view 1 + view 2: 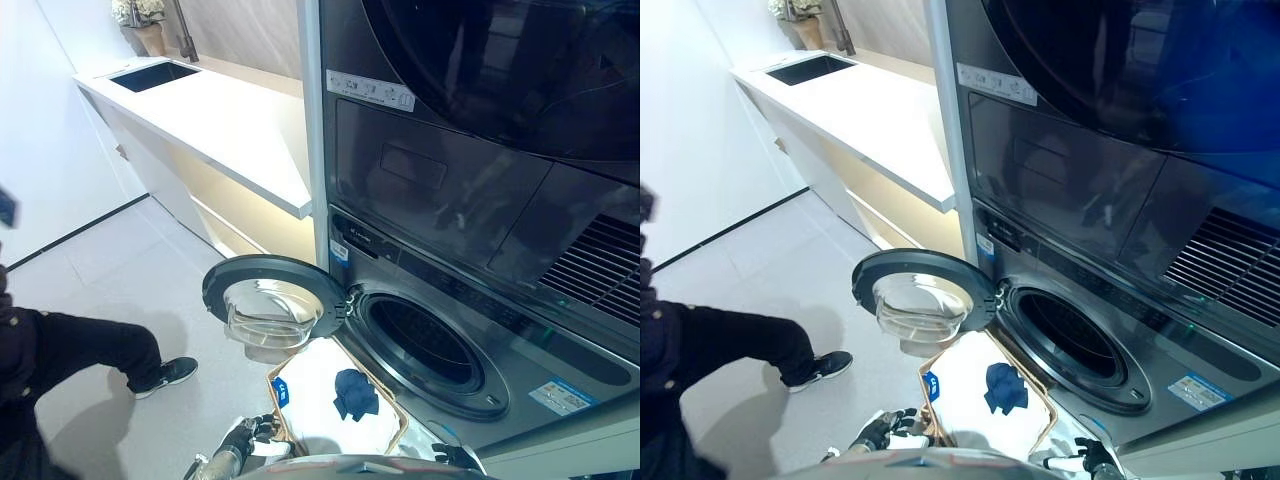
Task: Put the clothes in the basket into the washing machine.
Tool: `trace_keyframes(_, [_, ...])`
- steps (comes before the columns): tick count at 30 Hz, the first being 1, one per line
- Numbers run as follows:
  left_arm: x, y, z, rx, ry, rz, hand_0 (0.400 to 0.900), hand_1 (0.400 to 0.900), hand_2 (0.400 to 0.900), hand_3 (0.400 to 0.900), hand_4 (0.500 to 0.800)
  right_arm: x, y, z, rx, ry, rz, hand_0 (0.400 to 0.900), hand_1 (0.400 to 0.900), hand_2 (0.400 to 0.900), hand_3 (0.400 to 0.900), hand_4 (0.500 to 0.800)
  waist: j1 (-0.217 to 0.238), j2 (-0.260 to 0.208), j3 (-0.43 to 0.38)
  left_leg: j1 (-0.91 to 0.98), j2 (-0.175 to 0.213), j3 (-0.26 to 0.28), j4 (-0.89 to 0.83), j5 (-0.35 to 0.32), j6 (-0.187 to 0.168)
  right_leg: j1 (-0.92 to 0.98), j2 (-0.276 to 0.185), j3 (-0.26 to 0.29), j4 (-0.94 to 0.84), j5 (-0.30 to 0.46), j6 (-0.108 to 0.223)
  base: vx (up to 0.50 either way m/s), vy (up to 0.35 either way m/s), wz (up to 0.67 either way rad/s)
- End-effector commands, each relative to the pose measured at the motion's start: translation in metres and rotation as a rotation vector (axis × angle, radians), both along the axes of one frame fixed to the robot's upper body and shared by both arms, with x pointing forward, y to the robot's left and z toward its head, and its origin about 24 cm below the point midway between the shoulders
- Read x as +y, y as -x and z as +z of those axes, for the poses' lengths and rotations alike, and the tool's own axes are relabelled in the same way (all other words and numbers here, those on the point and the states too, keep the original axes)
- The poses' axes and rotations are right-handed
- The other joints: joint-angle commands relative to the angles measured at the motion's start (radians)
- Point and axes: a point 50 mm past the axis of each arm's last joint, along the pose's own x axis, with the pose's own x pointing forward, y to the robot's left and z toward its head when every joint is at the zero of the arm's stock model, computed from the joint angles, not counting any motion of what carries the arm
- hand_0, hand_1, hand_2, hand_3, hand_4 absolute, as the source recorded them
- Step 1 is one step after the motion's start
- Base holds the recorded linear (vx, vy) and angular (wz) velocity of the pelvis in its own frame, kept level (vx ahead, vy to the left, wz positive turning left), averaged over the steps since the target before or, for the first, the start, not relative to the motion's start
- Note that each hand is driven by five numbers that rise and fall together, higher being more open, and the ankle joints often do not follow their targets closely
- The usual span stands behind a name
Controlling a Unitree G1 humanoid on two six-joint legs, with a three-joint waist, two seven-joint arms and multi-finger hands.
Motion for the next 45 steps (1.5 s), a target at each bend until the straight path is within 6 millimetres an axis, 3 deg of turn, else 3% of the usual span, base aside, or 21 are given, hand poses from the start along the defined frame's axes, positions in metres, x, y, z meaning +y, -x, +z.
trace_keyframes(1, [0.000, -0.030, 0.014, -0.142, 0.042, 0.016, 0.900, 0.900, 0.900, 0.900, 0.800, -0.002, -0.016, 0.004, -0.072, 0.028, 0.021, 0.900, 0.900, 0.900, 0.900, 0.800, 0.003, -0.015, -0.007, -0.052, -0.030, -0.040, 0.023, -0.048, 0.028, -0.087, 0.014, -0.033, -0.013, 0.098, -0.002, 0.00, 0.000, 0.00])
trace_keyframes(8, [0.003, -0.026, 0.016, -0.144, 0.055, 0.035, 0.900, 0.900, 0.900, 0.900, 0.800, -0.006, -0.021, 0.007, -0.061, 0.080, 0.158, 0.900, 0.900, 0.900, 0.900, 0.800, 0.007, -0.014, 0.005, -0.066, -0.033, -0.049, 0.024, -0.042, 0.030, -0.097, 0.012, -0.040, -0.012, 0.100, -0.001, 0.00, -0.001, 0.02])
trace_keyframes(16, [0.019, -0.029, 0.023, -0.193, 0.038, 0.082, 0.900, 0.900, 0.900, 0.900, 0.800, -0.020, -0.069, 0.030, -0.167, 0.214, 0.512, 0.900, 0.900, 0.900, 0.900, 0.800, 0.026, -0.009, 0.055, -0.135, -0.042, -0.067, 0.030, -0.018, 0.029, -0.155, 0.003, -0.058, -0.007, 0.117, 0.003, -0.04, -0.003, 0.11])
trace_keyframes(21, [0.025, -0.025, 0.024, -0.202, 0.026, 0.113, 0.900, 0.900, 0.900, 0.900, 0.800, -0.019, -0.085, 0.042, -0.222, 0.291, 0.714, 0.900, 0.900, 0.900, 0.900, 0.800, 0.037, -0.009, 0.092, -0.193, -0.045, -0.086, 0.023, 0.006, 0.027, -0.209, 0.000, -0.078, -0.004, 0.128, 0.005, -0.03, -0.008, 0.12])
trace_keyframes(31, [0.022, -0.037, 0.025, -0.246, -0.001, 0.160, 0.900, 0.900, 0.900, 0.900, 0.800, -0.012, -0.117, 0.062, -0.364, 0.402, 0.858, 0.900, 0.900, 0.900, 0.900, 0.800, 0.047, -0.006, 0.225, -0.349, -0.049, -0.117, 0.104, 0.014, 0.031, -0.361, -0.009, -0.118, 0.124, 0.089, -0.014, -0.07, -0.005, 0.18])
trace_keyframes(32, [0.008, -0.043, 0.020, -0.203, 0.002, 0.087, 0.900, 0.900, 0.900, 0.900, 0.800, 0.002, -0.196, 0.089, -0.409, 0.506, 0.869, 0.900, 0.900, 0.900, 0.900, 0.800, 0.093, 0.004, 0.236, -0.382, -0.060, -0.134, 0.139, 0.012, 0.028, -0.375, -0.020, -0.140, 0.138, 0.086, -0.020, -0.10, -0.060, 0.62])
trace_keyframes(33, [0.010, -0.056, 0.023, -0.229, -0.028, 0.104, 0.900, 0.900, 0.900, 0.900, 0.800, -0.010, -0.212, 0.104, -0.427, 0.552, 0.831, 0.900, 0.900, 0.900, 0.900, 0.800, 0.102, 0.006, 0.250, -0.422, -0.068, -0.144, 0.169, 0.008, 0.026, -0.407, -0.024, -0.155, 0.166, 0.080, -0.025, -0.10, -0.072, 0.77])
trace_keyframes(35, [0.009, -0.064, 0.026, -0.253, -0.025, 0.108, 0.900, 0.900, 0.900, 0.900, 0.800, -0.007, -0.251, 0.137, -0.511, 0.596, 0.784, 0.900, 0.900, 0.900, 0.900, 0.800, 0.145, 0.021, 0.252, -0.468, -0.079, -0.157, 0.195, 0.007, 0.022, -0.443, -0.032, -0.173, 0.183, 0.081, -0.028, -0.05, -0.032, 0.49])
trace_keyframes(37, [0.003, -0.067, 0.036, -0.314, 0.024, 0.088, 0.900, 0.900, 0.900, 0.900, 0.800, -0.014, -0.270, 0.161, -0.545, 0.654, 0.716, 0.900, 0.900, 0.900, 0.900, 0.800, 0.197, 0.042, 0.258, -0.499, -0.083, -0.159, 0.208, 0.010, 0.022, -0.472, -0.036, -0.178, 0.197, 0.085, -0.029, -0.01, 0.043, 0.08])
trace_keyframes(38, [0.002, -0.066, 0.039, -0.334, 0.046, 0.072, 0.900, 0.900, 0.900, 0.900, 0.800, -0.007, -0.282, 0.175, -0.609, 0.673, 0.715, 0.900, 0.900, 0.900, 0.900, 0.800, 0.210, 0.048, 0.272, -0.512, -0.079, -0.154, 0.209, 0.014, 0.024, -0.496, -0.034, -0.172, 0.214, 0.082, -0.029, 0.01, 0.060, -0.13])
trace_keyframes(40, [-0.001, -0.068, 0.039, -0.331, 0.053, 0.068, 0.900, 0.900, 0.900, 0.900, 0.800, -0.005, -0.285, 0.178, -0.624, 0.680, 0.711, 0.900, 0.900, 0.900, 0.900, 0.800, 0.210, 0.050, 0.280, -0.518, -0.078, -0.153, 0.206, 0.015, 0.024, -0.505, -0.032, -0.170, 0.219, 0.078, -0.029, 0.01, 0.030, -0.08])
trace_keyframes(41, [-0.003, -0.073, 0.040, -0.333, 0.056, 0.067, 0.900, 0.900, 0.900, 0.900, 0.800, -0.006, -0.295, 0.193, -0.656, 0.716, 0.705, 0.900, 0.900, 0.900, 0.900, 0.800, 0.211, 0.056, 0.294, -0.535, -0.078, -0.159, 0.205, 0.021, 0.023, -0.524, -0.033, -0.174, 0.231, 0.070, -0.031, 0.01, 0.016, 0.03])
trace_keyframes(42, [-0.003, -0.073, 0.040, -0.333, 0.056, 0.067, 0.900, 0.900, 0.900, 0.900, 0.800, -0.006, -0.295, 0.193, -0.656, 0.716, 0.705, 0.900, 0.900, 0.900, 0.900, 0.800, 0.211, 0.056, 0.294, -0.536, -0.078, -0.159, 0.206, 0.021, 0.023, -0.524, -0.033, -0.174, 0.231, 0.070, -0.031, 0.01, 0.008, 0.11])
trace_keyframes(45, [-0.010, -0.080, 0.044, -0.362, 0.066, 0.050, 0.900, 0.900, 0.900, 0.900, 0.800, -0.021, -0.299, 0.207, -0.644, 0.776, 0.658, 0.900, 0.900, 0.900, 0.900, 0.800, 0.227, 0.079, 0.308, -0.552, -0.085, -0.172, 0.202, 0.026, 0.023, -0.539, -0.040, -0.189, 0.244, 0.060, -0.031, 0.01, 0.017, 0.20])
